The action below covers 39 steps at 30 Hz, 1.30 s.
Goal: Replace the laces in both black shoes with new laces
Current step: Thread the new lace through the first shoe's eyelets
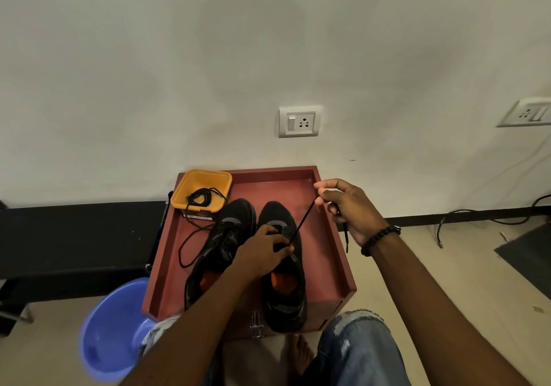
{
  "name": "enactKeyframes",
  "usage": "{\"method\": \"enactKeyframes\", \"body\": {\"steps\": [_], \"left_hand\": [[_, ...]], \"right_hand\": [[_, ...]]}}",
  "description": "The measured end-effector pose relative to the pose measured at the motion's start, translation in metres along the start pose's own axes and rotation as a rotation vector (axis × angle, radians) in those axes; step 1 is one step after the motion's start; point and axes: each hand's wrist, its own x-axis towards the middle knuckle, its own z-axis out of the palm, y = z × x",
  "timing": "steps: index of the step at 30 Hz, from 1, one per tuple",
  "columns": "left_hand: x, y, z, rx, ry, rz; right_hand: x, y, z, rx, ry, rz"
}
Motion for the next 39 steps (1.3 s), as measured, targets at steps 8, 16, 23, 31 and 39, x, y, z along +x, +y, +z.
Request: {"method": "enactKeyframes", "body": {"steps": [8,16,23,31,39], "left_hand": [[0.002,0.003,0.004,-0.027,0.062,-0.009],[-0.002,-0.036,-0.036,-0.196,0.422,-0.039],[0.009,-0.105,-0.067,-0.054,0.214,-0.25],[0.015,-0.127,-0.055,-0.413,0.348,-0.374],[0.008,-0.122,-0.077,-1.244,0.571,-0.278]], "right_hand": [[0.0,0.006,-0.013,0.084,0.061,-0.038],[0.018,0.097,0.001,-0.933,-0.161,0.072],[0.028,0.115,0.029,-0.931,-0.031,-0.02],[0.069,0.096,0.116,-0.878,-0.116,-0.351],[0.101,0.07,0.21,-0.668,-0.296,-0.161]]}}
